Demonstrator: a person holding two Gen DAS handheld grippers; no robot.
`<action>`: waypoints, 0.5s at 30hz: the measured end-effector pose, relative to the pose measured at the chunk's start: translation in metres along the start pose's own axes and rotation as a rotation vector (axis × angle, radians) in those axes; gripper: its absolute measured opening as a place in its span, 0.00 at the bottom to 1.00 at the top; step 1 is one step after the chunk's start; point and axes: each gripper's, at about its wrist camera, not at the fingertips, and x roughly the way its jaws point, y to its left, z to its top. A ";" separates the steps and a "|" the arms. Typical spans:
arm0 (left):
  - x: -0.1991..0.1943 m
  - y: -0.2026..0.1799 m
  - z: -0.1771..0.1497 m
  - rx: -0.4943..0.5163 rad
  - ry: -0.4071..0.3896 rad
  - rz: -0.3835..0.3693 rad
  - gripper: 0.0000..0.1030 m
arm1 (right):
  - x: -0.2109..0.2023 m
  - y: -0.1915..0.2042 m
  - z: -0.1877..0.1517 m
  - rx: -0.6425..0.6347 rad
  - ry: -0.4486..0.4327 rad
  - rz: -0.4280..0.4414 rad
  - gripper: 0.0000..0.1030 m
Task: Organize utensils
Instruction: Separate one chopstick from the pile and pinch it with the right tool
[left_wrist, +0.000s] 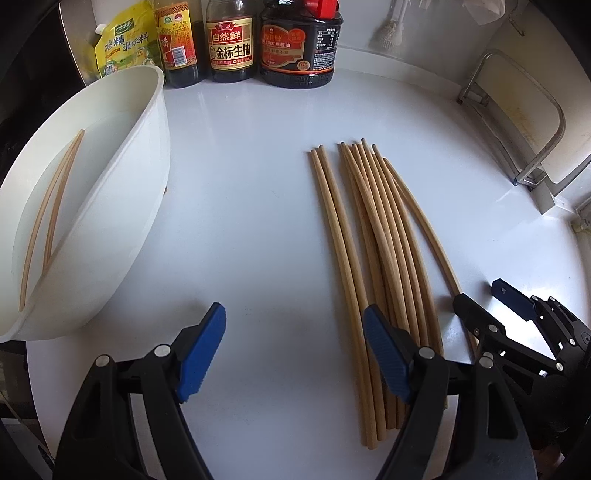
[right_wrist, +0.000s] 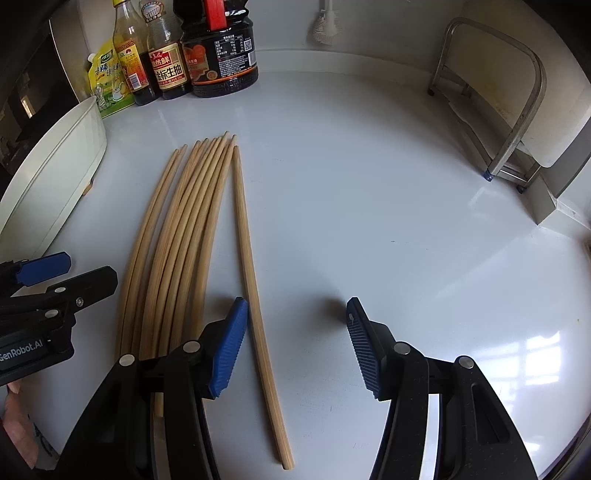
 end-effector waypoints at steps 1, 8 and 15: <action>0.002 -0.001 0.000 0.002 0.003 0.003 0.73 | 0.000 -0.001 -0.001 0.005 -0.002 0.001 0.52; 0.010 -0.005 -0.001 0.010 0.007 0.028 0.74 | -0.001 -0.006 -0.002 0.017 -0.007 0.006 0.52; 0.012 -0.004 -0.002 0.015 0.009 0.045 0.75 | -0.001 -0.008 -0.001 0.020 -0.009 0.011 0.52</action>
